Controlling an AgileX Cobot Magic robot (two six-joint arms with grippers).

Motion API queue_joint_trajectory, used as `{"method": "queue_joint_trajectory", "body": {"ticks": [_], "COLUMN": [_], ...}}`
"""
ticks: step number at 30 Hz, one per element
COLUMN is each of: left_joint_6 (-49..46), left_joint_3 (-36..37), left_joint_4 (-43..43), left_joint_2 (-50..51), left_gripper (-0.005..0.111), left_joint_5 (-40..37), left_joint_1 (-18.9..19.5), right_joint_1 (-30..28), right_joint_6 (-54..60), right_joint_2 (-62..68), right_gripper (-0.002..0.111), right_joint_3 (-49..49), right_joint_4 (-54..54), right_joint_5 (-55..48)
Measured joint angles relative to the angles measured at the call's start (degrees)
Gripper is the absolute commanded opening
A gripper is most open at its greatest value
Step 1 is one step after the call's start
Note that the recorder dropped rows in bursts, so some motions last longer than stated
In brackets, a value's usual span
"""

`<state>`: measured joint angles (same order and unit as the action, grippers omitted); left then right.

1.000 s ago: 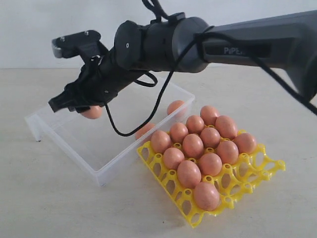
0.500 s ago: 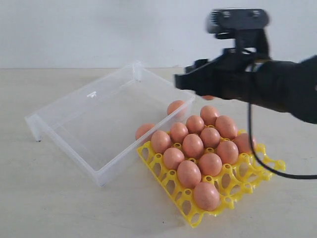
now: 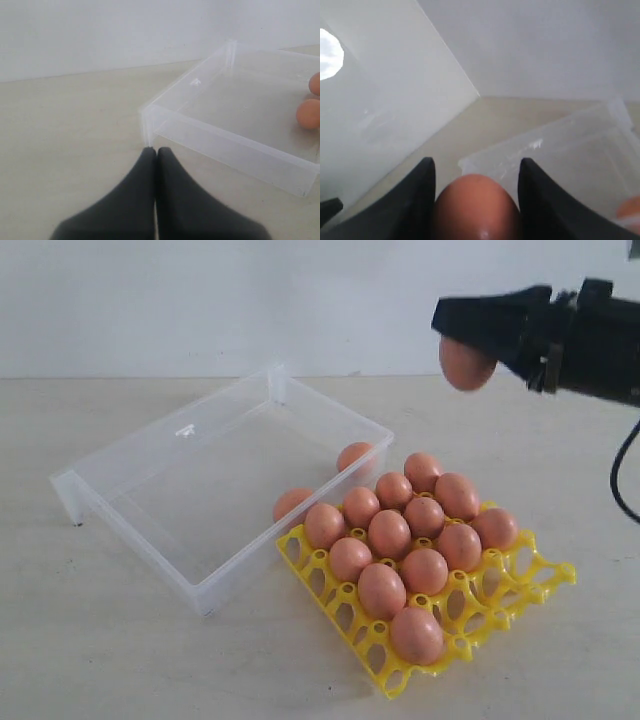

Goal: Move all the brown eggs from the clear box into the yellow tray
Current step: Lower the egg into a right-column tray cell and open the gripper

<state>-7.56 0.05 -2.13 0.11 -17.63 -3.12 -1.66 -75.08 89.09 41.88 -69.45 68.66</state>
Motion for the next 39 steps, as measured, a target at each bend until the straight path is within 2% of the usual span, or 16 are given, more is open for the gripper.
{"method": "queue_joint_trajectory", "body": {"ticks": [4,7,14,18,22,32,34,36,39], "left_joint_6": [0.0,0.0,0.0,0.0,0.0,0.0,0.0,0.0,0.0], "left_joint_3": [0.0,0.0,0.0,0.0,0.0,0.0,0.0,0.0,0.0], "left_joint_4": [0.0,0.0,0.0,0.0,0.0,0.0,0.0,0.0,0.0], "left_joint_2": [0.0,0.0,0.0,0.0,0.0,0.0,0.0,0.0,0.0], "left_gripper": [-0.004,-0.004,-0.004,-0.004,-0.004,-0.004,-0.004,-0.004,-0.004], "left_joint_5": [0.0,0.0,0.0,0.0,0.0,0.0,0.0,0.0,0.0], "left_joint_1": [0.0,0.0,0.0,0.0,0.0,0.0,0.0,0.0,0.0], "right_joint_1": [0.0,0.5,6.89,10.62,12.4,12.45,12.45,12.45,12.45], "right_joint_6": [6.46,11.99,18.08,24.66,31.25,34.07,34.07,34.07,34.07], "right_joint_2": [-1.42,-1.42,-1.42,-1.32,-1.09,4.72,4.72,4.72,4.72], "right_gripper": [0.0,0.0,0.0,0.0,0.0,0.0,0.007,0.026,0.046], "right_joint_3": [-15.95,-22.45,-23.01,-23.01,-23.01,-21.9,-21.9,-21.9,-21.9], "right_joint_4": [-1.83,-2.41,0.67,7.33,14.33,16.18,16.56,16.79,17.05], "right_joint_5": [0.52,0.52,-12.18,-18.63,-20.96,-20.93,-20.89,-20.8,-20.8]}}
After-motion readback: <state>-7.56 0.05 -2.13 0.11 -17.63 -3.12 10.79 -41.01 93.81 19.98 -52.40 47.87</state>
